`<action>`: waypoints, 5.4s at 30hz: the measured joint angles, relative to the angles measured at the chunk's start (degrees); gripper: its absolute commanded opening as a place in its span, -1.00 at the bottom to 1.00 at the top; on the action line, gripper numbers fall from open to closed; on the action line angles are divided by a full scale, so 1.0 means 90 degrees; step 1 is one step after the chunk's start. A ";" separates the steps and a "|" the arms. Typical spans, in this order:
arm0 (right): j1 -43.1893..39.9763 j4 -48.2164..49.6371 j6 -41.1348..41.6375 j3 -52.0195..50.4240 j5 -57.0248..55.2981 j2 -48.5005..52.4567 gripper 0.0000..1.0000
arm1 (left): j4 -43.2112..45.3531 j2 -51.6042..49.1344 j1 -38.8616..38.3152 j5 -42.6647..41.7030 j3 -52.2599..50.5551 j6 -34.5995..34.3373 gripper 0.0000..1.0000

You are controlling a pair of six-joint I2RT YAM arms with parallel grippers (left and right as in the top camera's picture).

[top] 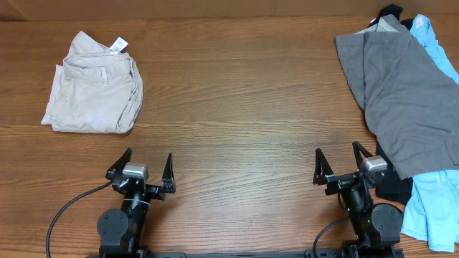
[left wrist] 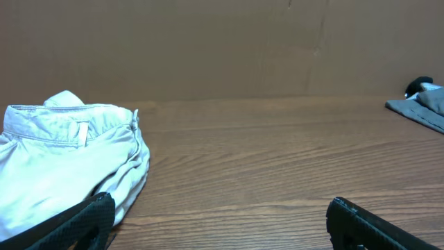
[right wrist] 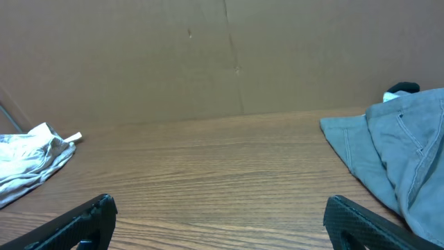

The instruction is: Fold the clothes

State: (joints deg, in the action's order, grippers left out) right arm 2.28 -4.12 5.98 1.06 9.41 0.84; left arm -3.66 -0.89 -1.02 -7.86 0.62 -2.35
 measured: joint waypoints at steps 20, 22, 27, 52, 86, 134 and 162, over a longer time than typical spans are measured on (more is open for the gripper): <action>0.0000 -0.0092 -0.0005 0.0002 -0.0100 0.0000 1.00 | -0.0049 0.0000 0.0000 0.0002 0.0022 -0.0022 1.00; 0.0000 -0.0129 0.0000 0.0027 -0.0100 0.0000 1.00 | -0.0151 -0.0002 0.0000 0.0002 0.0097 -0.0027 1.00; 0.0000 -0.0478 -0.0007 0.0510 -0.0102 0.0000 1.00 | -0.0690 -0.0019 0.0000 0.0007 0.0634 -0.0027 0.99; 0.0000 -0.5030 0.0260 0.5994 -0.0015 0.4537 1.00 | -0.4498 -0.5872 -0.0002 -0.0726 0.7176 0.0036 1.00; -0.1290 -0.2970 0.0988 0.7584 -0.1195 1.0525 0.57 | -0.4930 -0.8750 -0.0002 -0.1671 0.7412 0.0784 0.98; -0.1620 -0.3468 0.1324 0.8245 -0.2035 1.2206 -0.92 | -0.4602 -0.8750 -0.0474 -0.0930 0.7412 0.0801 0.09; 0.2450 -0.8036 0.0925 1.2631 -0.0923 1.1451 -0.91 | -0.5595 -0.8748 -0.0209 -0.0908 0.9207 0.0631 0.00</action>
State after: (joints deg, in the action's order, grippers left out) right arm 24.34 -76.44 14.31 114.74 1.10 103.90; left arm -54.02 -79.61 -2.90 -16.03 83.48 3.33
